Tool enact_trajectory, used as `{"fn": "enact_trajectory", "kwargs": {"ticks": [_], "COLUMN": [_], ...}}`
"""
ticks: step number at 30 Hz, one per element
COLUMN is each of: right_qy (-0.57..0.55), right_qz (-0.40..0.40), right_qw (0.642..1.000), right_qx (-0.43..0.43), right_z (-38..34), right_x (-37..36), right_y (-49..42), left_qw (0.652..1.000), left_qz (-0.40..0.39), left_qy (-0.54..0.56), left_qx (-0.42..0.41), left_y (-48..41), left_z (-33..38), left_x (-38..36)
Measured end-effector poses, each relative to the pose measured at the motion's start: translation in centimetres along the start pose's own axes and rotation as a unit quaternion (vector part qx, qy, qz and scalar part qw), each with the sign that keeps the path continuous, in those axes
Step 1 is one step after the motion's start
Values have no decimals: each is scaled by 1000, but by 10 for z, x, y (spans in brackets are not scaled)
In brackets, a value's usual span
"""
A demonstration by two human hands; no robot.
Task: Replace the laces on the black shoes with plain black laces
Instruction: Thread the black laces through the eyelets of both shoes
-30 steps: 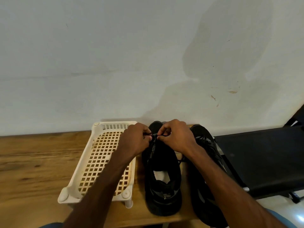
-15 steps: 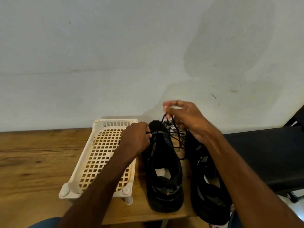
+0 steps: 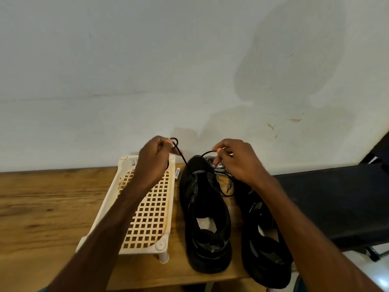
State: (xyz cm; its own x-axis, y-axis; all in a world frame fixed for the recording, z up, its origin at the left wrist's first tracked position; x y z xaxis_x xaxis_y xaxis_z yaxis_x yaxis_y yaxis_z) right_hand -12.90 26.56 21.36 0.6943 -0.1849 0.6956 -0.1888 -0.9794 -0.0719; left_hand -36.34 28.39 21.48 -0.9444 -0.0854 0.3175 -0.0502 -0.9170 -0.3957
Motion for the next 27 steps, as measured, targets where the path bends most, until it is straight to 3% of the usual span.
{"fn": "enact_trajectory", "kwargs": {"ticks": [2,4,5,7,9,10,12,14,17,19,21,23,27], "right_qy": [-7,-197,-328,-539,-619,-622,-589,-522,-404,-327,-261,-228,-153], "right_qz": [50,44,9,-90,-161,-181,-190,-161,-84,-45,-23,-12,14], "right_qw": [999,979,944,837,767,760,783,835,909,943,964,973,988], "right_qx": [18,29,29,38,54,59,57,64,63,44,33,26,14], "right_z": [-5,-12,-16,-29,-38,-39,-38,-34,-27,-22,-18,-15,-9], "right_x": [14,28,31,34,35,34,30,27,24,22,19,17,16], "right_y": [4,7,8,13,17,19,19,19,21,23,24,24,23], "left_qw": [994,980,972,961,975,989,995,962,935,945,972,984,989], "left_qz": [52,94,105,96,53,20,-79,-164,-151,-111,-115,-121,-21], "left_qy": [92,174,211,260,215,146,-45,-210,-311,-283,-159,-18,64], "left_qx": [-14,-16,-8,19,29,15,-38,-55,-75,-120,-131,-129,-129], "left_y": [-1,0,0,0,0,1,3,10,14,13,15,19,17], "left_z": [8,13,13,8,5,6,6,-3,-6,7,17,28,37], "left_x": [10,17,18,14,9,6,-4,-15,-17,-17,-26,-37,-27]}}
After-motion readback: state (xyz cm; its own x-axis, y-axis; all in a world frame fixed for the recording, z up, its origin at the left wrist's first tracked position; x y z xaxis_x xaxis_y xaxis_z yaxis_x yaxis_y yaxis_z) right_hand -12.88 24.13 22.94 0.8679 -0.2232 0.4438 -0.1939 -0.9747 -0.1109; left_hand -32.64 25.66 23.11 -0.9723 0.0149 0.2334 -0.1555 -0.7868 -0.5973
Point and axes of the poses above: each hand's wrist, its own y-axis away from the middle knuckle, its own x-axis out of the back of the hand, z = x × y, the point moved 8 cm from there along -y, towards the middle knuckle, and after that the axes turned 12 degrees about -x, right-handed, at the moved point
